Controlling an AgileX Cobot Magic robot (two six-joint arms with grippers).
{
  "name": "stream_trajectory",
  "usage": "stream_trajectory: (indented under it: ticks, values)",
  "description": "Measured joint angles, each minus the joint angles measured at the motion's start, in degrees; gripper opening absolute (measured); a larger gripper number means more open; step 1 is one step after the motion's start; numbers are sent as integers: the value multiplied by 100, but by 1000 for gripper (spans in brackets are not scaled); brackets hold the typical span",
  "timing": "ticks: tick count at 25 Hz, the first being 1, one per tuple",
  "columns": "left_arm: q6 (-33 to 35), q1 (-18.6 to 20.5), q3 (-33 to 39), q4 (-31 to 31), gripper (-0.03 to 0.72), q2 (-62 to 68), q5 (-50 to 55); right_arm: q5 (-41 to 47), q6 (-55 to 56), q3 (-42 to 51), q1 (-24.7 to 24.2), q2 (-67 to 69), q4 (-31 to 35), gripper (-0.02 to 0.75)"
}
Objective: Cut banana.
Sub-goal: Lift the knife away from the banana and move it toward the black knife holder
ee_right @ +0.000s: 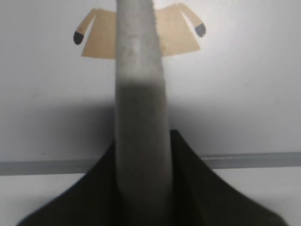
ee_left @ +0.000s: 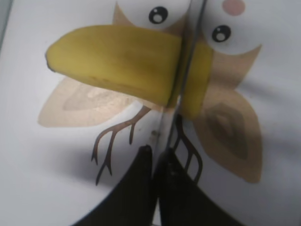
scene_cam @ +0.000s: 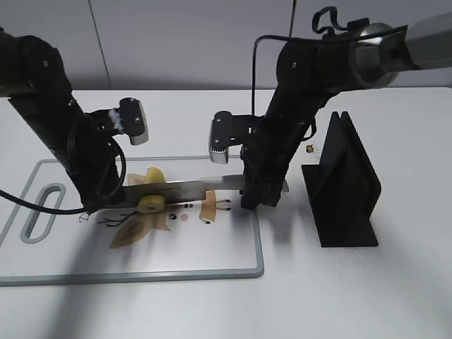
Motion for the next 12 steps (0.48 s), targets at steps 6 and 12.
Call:
stream_trajectory:
  ticks: [6, 12]
  values:
    - [12, 11, -71, -6, 1, 89, 57, 66, -21, -69, 0, 97, 71, 183]
    - [12, 23, -72, -31, 1, 100, 92, 88, -26, -89, 0, 104, 85, 183]
